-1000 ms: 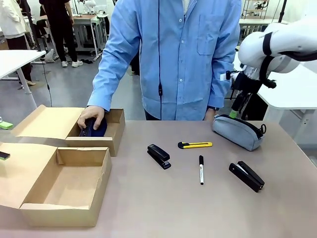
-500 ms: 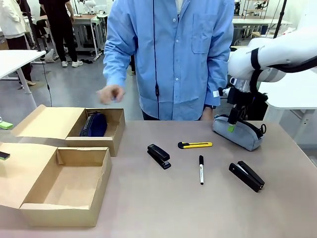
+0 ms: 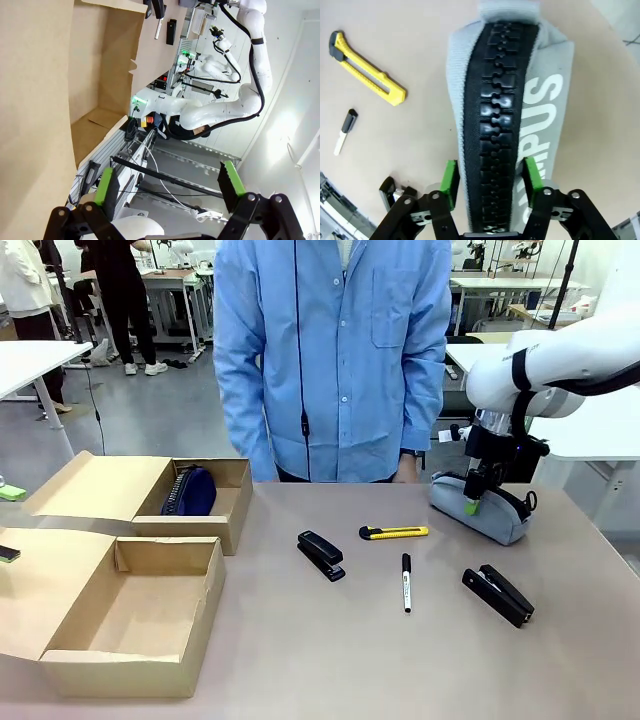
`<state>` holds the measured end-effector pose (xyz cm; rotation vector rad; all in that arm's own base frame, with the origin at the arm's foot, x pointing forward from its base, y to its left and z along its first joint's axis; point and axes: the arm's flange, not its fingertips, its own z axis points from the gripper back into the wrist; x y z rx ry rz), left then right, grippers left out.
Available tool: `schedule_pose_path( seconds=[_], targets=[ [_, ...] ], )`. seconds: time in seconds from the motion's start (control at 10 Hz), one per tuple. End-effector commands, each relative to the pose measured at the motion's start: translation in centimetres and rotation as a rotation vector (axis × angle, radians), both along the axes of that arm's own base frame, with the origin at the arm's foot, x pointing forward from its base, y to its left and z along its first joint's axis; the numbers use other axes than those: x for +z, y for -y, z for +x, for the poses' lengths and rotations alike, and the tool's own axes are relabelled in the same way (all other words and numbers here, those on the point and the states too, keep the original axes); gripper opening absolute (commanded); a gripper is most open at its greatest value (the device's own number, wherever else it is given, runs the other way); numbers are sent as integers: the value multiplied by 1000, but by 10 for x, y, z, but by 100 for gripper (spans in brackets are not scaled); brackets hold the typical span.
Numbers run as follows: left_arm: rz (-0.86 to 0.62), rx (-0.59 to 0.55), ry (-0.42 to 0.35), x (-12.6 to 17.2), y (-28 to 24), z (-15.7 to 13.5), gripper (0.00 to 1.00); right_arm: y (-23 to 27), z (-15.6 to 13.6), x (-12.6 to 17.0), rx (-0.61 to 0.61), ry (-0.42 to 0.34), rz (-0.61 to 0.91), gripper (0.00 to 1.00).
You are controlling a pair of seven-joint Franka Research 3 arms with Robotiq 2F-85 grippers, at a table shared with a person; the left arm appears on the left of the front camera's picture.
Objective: Place items inside the box.
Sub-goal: Pick up a Pencil pouch or Stapler and place it inside the Mailer Box closest to the robot.
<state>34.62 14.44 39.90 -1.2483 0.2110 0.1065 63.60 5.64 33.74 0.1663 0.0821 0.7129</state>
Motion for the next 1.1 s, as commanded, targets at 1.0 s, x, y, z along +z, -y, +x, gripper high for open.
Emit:
schedule_pose_path(
  seconds=[1.0],
  targets=[
    [-2,-20,13,1,-1,-6,100,59,-135,86,-134,80,27,0]
  ],
)
